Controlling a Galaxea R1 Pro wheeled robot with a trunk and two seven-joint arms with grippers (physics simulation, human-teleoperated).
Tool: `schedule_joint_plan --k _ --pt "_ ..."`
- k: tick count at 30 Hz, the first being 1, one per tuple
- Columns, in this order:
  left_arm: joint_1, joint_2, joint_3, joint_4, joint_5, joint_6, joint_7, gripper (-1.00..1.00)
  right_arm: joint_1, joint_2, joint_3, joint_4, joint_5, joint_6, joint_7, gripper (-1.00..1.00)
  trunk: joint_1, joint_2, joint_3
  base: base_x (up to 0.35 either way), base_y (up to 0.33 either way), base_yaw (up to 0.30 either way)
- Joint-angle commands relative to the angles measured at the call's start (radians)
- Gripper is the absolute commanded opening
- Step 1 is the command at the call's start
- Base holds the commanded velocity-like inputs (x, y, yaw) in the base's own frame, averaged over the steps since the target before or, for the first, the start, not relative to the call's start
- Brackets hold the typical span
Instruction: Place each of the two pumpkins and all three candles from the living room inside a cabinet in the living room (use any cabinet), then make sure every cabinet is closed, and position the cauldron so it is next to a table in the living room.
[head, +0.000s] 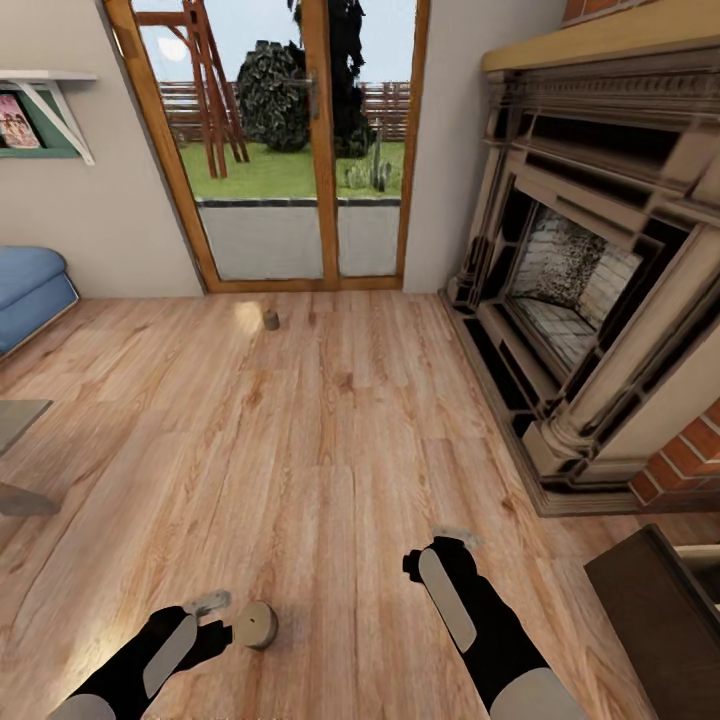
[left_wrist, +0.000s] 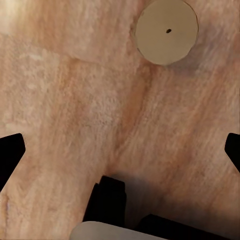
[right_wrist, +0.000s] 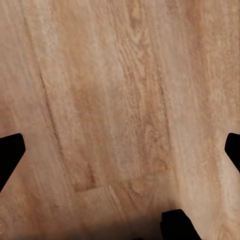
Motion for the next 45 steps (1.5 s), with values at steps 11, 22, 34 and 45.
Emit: schedule_joint_plan --k 11,22,34,45 --pt "0.000 0.000 0.000 0.000 -0.002 -0.002 -0.001 1.00 0.000 0.000 0.018 0.000 0.002 -0.001 0.000 1.00 0.000 0.000 0.002 0.149 0.000 0.149" --pt "0.000 0.001 0.000 0.000 -0.004 0.000 -0.006 1.00 0.000 0.007 0.062 -0.001 0.002 -0.001 -0.005 1.00 0.000 0.000 0.006 0.208 0.000 0.176" --pt "0.000 -0.002 0.000 0.000 -0.003 -0.004 -0.007 1.00 0.000 0.006 0.065 0.000 0.001 -0.004 0.001 1.00 0.023 -0.042 -0.012 0.020 0.000 0.031" --pt "-0.021 -0.067 -0.002 -0.010 -0.017 0.000 -0.008 1.00 0.002 0.003 0.076 -0.051 0.002 -0.001 -0.001 1.00 0.065 -0.119 -0.047 0.000 0.000 0.000"
